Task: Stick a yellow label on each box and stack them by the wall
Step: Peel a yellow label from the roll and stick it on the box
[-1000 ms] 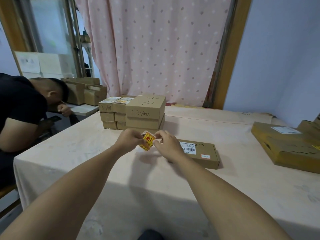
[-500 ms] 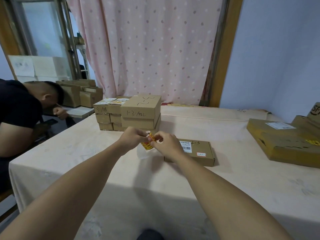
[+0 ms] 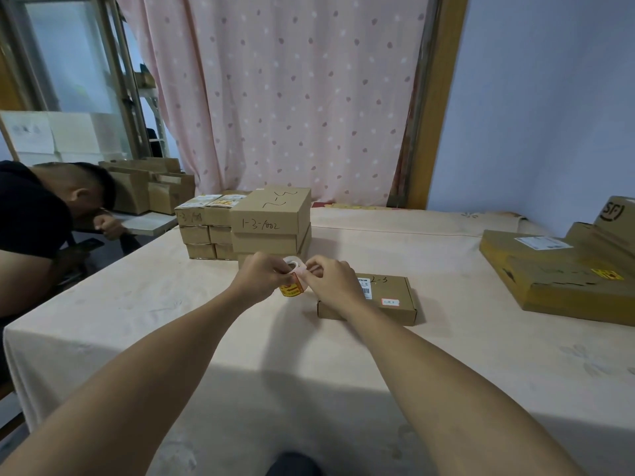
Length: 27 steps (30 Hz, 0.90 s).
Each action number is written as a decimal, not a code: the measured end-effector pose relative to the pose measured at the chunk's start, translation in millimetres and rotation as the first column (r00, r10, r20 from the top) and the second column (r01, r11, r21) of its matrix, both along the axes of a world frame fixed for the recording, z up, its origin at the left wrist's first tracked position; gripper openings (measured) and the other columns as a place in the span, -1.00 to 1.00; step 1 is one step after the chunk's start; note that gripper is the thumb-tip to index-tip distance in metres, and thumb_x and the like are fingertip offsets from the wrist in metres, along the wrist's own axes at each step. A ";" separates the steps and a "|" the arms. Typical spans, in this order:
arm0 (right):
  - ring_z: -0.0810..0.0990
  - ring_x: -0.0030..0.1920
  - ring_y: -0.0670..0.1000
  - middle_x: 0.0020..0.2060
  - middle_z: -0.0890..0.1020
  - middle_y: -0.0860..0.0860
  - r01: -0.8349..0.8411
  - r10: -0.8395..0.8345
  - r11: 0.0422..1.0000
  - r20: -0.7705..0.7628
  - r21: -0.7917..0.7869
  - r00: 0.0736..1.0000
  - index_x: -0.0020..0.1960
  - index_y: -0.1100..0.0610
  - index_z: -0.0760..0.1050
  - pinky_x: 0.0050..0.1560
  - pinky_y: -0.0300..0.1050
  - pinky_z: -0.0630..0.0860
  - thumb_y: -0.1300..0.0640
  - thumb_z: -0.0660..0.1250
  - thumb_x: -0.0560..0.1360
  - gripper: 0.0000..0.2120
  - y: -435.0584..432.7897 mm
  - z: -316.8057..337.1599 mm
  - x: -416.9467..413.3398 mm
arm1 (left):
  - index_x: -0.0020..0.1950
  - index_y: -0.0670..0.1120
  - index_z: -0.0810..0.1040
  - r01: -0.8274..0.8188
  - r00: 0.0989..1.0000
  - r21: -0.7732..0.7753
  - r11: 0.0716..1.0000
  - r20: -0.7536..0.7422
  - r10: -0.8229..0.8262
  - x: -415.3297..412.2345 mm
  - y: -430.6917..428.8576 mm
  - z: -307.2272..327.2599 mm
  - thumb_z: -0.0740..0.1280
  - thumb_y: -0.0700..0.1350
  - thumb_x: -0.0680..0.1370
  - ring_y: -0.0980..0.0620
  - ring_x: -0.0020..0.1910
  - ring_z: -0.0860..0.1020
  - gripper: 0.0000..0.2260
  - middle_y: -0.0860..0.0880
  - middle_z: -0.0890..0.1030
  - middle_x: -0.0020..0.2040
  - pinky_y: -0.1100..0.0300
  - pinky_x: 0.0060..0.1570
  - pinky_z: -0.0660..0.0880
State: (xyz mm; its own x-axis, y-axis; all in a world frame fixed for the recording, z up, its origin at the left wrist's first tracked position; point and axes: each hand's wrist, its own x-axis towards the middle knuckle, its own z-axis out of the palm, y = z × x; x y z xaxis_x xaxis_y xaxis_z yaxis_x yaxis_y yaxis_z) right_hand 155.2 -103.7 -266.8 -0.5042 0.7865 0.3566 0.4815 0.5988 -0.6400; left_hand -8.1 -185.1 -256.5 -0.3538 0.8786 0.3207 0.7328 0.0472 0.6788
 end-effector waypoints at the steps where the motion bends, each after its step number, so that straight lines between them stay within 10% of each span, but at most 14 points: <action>1: 0.63 0.01 -0.02 -0.06 0.72 -0.08 0.005 -0.005 1.000 -0.005 -0.005 1.000 0.03 -0.02 0.64 -0.02 -0.08 0.56 -0.12 0.35 0.55 -0.80 1.5 -1.4 0.7 | -0.06 -0.10 0.76 -0.003 1.000 0.000 1.000 -0.005 0.003 -0.6 0.1 0.2 0.53 -0.15 0.46 0.00 -0.28 0.49 -0.91 -0.03 0.67 -0.23 0.17 -0.32 0.38; 27: 0.60 -0.10 -0.02 -0.26 0.66 -0.14 0.138 -0.156 0.981 -0.131 -0.136 0.979 -0.12 -0.06 0.67 -0.23 -0.18 0.45 0.08 0.34 0.50 -0.87 11.7 -0.6 9.5 | -0.01 -0.10 0.75 -0.135 0.982 -0.062 0.989 -0.142 0.125 -20.0 -5.5 -16.9 0.46 -0.16 0.49 -0.15 -0.13 0.58 -0.89 -0.09 0.68 -0.13 0.02 -0.23 0.52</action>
State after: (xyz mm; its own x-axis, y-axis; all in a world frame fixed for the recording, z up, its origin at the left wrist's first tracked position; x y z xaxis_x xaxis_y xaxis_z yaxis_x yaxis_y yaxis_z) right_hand 164.7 -92.0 -267.4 -0.3316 0.8911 0.3097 0.4579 0.4391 -0.7730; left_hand -28.0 -190.6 -273.4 -0.4233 0.8504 0.3126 0.8033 0.1926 0.5636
